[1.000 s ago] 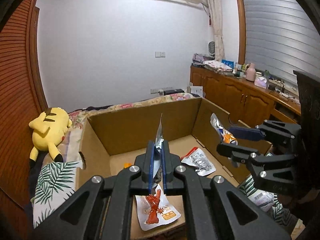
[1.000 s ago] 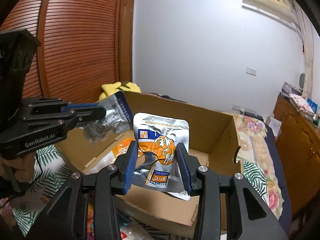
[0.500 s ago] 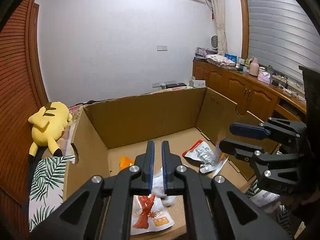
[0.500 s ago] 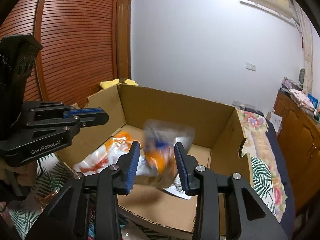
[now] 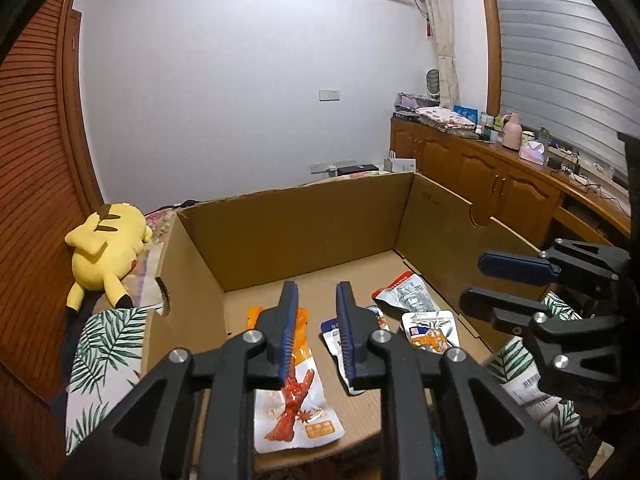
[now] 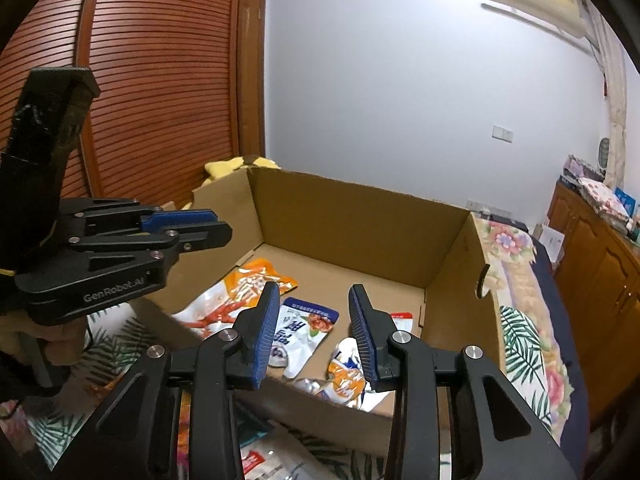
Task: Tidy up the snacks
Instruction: 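Move both grippers back toward the granola bar and gold candy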
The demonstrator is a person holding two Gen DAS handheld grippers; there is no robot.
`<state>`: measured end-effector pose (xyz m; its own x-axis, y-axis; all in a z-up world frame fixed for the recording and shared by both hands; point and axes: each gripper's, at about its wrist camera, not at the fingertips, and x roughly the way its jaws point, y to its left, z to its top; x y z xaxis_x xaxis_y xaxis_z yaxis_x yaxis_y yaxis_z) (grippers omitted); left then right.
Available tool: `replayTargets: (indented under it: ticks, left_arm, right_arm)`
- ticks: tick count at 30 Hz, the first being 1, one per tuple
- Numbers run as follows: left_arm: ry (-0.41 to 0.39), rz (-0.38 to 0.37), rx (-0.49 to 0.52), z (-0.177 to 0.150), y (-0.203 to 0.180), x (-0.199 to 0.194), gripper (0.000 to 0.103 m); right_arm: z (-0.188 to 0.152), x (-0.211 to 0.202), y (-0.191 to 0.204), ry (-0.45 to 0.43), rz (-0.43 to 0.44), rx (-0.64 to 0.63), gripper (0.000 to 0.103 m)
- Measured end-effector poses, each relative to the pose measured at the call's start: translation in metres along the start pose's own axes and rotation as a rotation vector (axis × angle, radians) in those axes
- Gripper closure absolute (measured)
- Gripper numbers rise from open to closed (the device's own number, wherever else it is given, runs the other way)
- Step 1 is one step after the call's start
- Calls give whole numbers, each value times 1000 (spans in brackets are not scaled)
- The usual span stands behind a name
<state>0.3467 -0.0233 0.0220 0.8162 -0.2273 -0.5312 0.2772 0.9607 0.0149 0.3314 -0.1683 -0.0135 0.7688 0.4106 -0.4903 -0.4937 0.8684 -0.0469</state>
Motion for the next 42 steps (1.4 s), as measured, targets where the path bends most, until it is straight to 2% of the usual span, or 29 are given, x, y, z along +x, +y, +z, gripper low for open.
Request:
replayTargets:
  ticks: [5,15,20,30,36,42]
  left_arm:
    - [-16,4,2,-2,0,-26,75]
    - [0,0,-9,-36,5,-77,69]
    - [28,-10,6,-56,4,-93,66]
    - [107,-9,9,-91,0,-97,65]
    - [163,-11,13,-111,-1,-90,65]
    - [204,-13,17,-124,-1,-85,65]
  right_arm:
    - [-1,-26,11,-13,6,15,65]
    - [-24,-62,34,8,-4,59,64]
    - [-39,-74,39,24,-12,100,59]
    - [-72,-85,37,74,-35,152,55]
    - [-94,-77,38,122,-42,190,49]
    - [-112,-67,41,180,-16,237,47]
